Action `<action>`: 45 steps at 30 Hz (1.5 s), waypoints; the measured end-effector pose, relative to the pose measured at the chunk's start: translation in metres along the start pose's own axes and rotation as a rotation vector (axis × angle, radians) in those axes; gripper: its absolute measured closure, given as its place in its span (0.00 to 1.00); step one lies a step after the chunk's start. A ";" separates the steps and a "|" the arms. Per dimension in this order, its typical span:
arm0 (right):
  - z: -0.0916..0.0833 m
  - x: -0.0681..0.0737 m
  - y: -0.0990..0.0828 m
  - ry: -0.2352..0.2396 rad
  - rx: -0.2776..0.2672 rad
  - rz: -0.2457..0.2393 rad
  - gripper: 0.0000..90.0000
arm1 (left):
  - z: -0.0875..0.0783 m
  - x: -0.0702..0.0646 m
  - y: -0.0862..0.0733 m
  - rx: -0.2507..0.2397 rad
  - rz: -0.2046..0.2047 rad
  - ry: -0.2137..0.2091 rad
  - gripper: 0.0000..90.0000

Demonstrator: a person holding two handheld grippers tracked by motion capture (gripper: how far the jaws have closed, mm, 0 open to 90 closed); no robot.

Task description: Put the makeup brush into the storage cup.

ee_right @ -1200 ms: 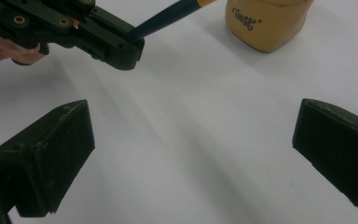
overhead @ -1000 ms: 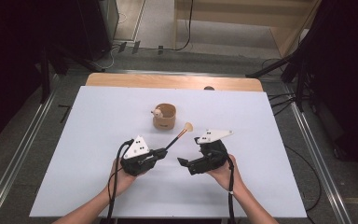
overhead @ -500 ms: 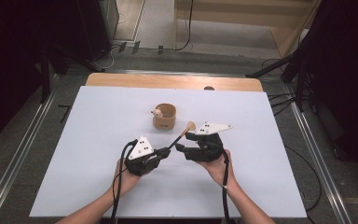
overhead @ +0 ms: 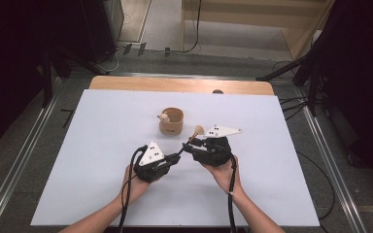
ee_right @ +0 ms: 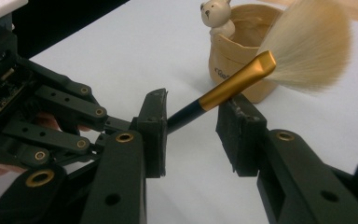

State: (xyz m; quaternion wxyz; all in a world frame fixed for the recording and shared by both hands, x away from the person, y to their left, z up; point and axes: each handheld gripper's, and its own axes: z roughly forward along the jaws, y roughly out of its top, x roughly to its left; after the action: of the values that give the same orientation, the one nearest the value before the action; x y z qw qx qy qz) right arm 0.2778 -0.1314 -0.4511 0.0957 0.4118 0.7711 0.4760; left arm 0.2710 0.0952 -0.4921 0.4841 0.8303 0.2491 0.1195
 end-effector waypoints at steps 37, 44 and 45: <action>-0.014 0.011 0.006 -0.015 -0.032 -0.130 0.93 | -0.022 0.018 0.003 0.019 -0.067 0.098 0.10; -0.016 0.010 0.007 -0.033 -0.023 -0.152 0.93 | -0.037 0.025 -0.001 0.004 -0.045 0.135 0.01; -0.016 0.010 0.007 -0.031 -0.023 -0.151 0.94 | -0.039 0.026 -0.002 -0.002 -0.044 0.143 0.01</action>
State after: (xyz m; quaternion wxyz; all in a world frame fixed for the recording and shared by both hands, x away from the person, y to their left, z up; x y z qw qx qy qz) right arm 0.2667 -0.1331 -0.4349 0.1479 0.3587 0.7928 0.4700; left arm 0.2753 0.1390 -0.4749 0.4683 0.8136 0.3011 0.1678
